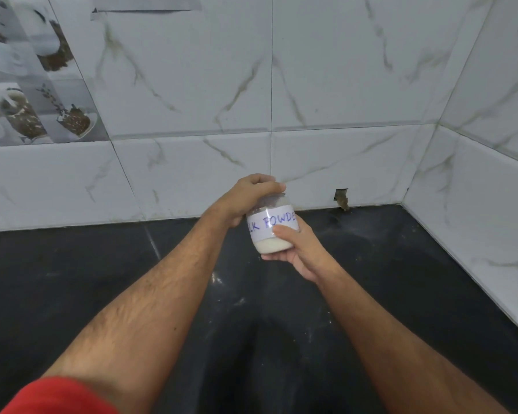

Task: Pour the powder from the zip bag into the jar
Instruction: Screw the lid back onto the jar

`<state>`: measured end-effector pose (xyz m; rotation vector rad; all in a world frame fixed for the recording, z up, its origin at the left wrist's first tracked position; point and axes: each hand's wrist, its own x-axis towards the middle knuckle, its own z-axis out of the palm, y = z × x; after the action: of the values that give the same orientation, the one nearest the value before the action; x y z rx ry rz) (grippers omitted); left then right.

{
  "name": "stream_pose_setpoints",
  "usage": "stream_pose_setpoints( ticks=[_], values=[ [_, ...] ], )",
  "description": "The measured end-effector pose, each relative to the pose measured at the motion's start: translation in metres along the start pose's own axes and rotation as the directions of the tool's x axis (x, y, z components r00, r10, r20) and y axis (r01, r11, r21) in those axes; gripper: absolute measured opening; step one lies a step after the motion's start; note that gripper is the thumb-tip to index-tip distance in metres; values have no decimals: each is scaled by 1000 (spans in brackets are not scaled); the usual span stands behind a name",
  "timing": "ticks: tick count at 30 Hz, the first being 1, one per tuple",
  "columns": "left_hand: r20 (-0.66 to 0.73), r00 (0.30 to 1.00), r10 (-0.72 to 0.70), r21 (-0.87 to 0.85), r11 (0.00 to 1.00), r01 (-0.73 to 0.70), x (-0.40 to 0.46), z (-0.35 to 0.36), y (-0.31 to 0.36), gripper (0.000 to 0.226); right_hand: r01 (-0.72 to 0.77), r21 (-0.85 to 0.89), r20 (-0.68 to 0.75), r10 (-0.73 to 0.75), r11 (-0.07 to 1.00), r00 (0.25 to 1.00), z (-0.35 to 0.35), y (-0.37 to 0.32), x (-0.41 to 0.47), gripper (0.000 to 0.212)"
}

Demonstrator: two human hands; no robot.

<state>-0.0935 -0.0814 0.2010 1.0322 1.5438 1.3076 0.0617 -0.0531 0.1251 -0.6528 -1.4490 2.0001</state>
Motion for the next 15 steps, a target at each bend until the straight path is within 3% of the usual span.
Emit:
stream_pose_setpoints(
  ticks=[2,4,7,10,15],
  values=[
    [82,997,-18,-24,1000,20,-4,-4,0,47,-39,91,63,33,995,997,-3,2,-2,73],
    [96,995,-33,24,999,31,-4,-11,-2,49,-41,42,32,40,998,999,-2,3,-2,73],
    [12,1000,-17,150,989,15,0,-15,-6,68,25,-241,-135,-59,970,989,2,1,1,72],
    [-60,998,-5,216,976,17,2,-4,-5,85,63,-508,-196,-186,859,963,10,-6,-3,73],
    [-165,986,35,188,982,-3,6,0,-10,54,57,-574,-211,-215,817,954,16,-7,-4,89]
  ],
)
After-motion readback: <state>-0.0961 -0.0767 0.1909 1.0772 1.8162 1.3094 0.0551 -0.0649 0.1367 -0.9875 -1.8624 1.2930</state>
